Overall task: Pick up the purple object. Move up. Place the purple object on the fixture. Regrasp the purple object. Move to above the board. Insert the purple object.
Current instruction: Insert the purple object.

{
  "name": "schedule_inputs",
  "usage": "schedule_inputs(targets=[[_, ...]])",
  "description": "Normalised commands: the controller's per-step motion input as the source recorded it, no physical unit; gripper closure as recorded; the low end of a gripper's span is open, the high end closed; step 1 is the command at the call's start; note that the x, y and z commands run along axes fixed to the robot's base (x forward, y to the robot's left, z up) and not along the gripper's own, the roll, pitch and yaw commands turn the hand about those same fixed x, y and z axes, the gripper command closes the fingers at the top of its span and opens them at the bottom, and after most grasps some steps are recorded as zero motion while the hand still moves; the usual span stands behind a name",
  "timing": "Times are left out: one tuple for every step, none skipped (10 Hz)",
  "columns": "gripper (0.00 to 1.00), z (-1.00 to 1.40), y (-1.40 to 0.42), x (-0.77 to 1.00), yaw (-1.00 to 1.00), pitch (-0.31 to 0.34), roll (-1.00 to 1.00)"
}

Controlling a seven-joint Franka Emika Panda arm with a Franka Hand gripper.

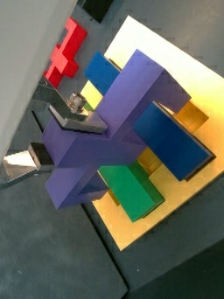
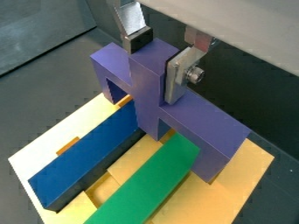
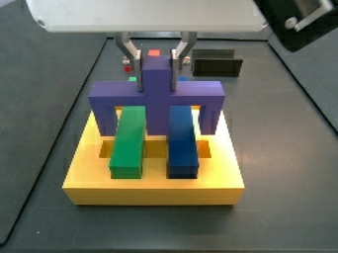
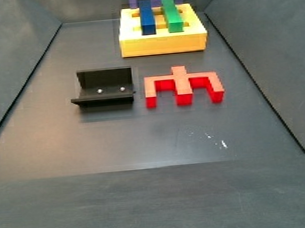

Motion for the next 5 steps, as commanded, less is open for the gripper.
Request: schedule_inputs(targets=[[1.00,0.00,0.00,0.05,0.00,0.000,0.00],[1.00,-0.03,-0.01,0.00,0.00,0.000,0.01],[1.00,-0.14,-0.05,-0.05,0.00,0.000,0.03],[1.00,-0.11,-0.05,0.00,0.00,0.000,0.02],[1.00,-0.11,-0.09,0.00,0.00,0.000,0.03]])
